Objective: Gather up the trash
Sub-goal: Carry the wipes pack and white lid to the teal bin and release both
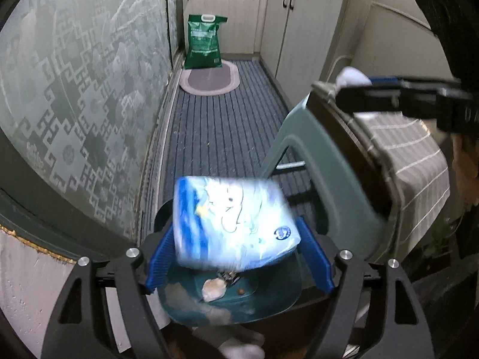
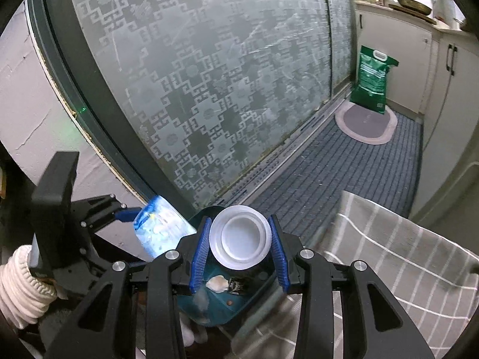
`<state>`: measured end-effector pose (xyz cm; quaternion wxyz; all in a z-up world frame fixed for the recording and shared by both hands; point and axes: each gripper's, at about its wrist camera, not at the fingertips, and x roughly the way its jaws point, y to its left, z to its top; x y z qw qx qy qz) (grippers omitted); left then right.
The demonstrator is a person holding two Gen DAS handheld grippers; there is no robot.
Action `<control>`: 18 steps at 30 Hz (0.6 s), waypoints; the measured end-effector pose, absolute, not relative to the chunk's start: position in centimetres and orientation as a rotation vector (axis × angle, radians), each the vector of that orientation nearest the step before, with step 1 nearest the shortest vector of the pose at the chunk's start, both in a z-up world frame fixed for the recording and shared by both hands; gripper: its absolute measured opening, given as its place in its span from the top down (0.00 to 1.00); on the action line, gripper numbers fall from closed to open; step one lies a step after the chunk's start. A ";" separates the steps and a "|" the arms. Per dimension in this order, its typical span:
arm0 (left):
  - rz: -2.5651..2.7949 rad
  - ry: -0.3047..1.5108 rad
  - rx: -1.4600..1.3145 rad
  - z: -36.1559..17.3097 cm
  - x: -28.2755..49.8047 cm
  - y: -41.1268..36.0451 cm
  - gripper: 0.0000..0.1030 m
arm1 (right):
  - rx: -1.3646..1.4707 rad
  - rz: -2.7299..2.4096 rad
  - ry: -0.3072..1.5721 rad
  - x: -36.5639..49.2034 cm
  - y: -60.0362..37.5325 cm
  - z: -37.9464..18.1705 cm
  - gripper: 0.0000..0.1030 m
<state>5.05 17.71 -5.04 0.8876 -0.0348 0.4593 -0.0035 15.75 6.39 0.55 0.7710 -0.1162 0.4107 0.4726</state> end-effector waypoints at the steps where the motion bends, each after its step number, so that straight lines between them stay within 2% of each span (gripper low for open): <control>1: -0.010 0.958 -0.070 -5.2 4.8 18.0 0.22 | -0.255 1.030 0.894 15.7 6.8 0.4 0.62; 3: -0.011 0.961 -0.069 -5.4 4.5 18.4 0.20 | -0.265 1.041 0.902 15.5 7.7 0.0 0.62; 8: 0.001 0.943 -0.088 -5.0 3.5 19.9 0.20 | -0.291 1.046 0.930 15.4 9.5 -1.3 0.62; 18: 0.053 0.844 -0.142 -2.4 1.0 22.5 0.36 | -0.363 1.058 1.012 14.9 12.7 -4.6 0.62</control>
